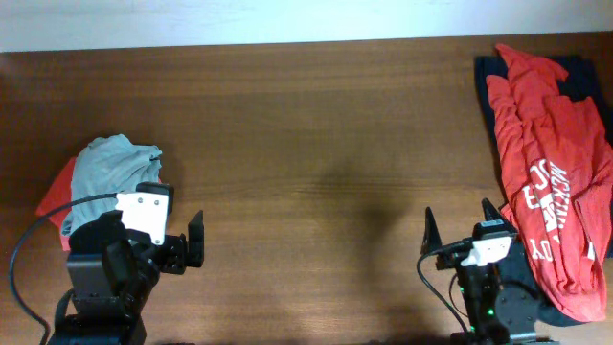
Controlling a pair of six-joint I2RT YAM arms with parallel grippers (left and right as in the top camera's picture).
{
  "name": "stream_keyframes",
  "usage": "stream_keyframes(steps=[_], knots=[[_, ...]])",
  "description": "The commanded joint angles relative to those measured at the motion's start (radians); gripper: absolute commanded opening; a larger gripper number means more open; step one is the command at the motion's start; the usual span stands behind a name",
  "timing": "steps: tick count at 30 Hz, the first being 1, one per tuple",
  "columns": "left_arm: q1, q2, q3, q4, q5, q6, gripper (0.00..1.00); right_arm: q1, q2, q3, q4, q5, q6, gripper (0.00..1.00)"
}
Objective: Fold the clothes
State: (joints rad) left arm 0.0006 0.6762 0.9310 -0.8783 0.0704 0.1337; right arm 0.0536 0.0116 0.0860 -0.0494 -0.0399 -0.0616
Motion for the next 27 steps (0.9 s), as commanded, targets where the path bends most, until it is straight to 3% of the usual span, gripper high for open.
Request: stream_keyframes(steps=[1, 5, 27], knots=[[0.004, -0.002, -0.003, 0.002, 0.000, -0.009, 0.99, 0.006, -0.008, -0.080, 0.057, 0.054, -0.013, 0.99], [0.004, -0.002, -0.003, 0.002, 0.000, -0.009, 0.99, 0.006, -0.008, -0.080, -0.034, 0.053, -0.013, 0.99], [0.004, -0.002, -0.003, 0.002, 0.000, -0.009, 0.99, 0.006, -0.008, -0.080, -0.031, 0.052, -0.013, 0.99]])
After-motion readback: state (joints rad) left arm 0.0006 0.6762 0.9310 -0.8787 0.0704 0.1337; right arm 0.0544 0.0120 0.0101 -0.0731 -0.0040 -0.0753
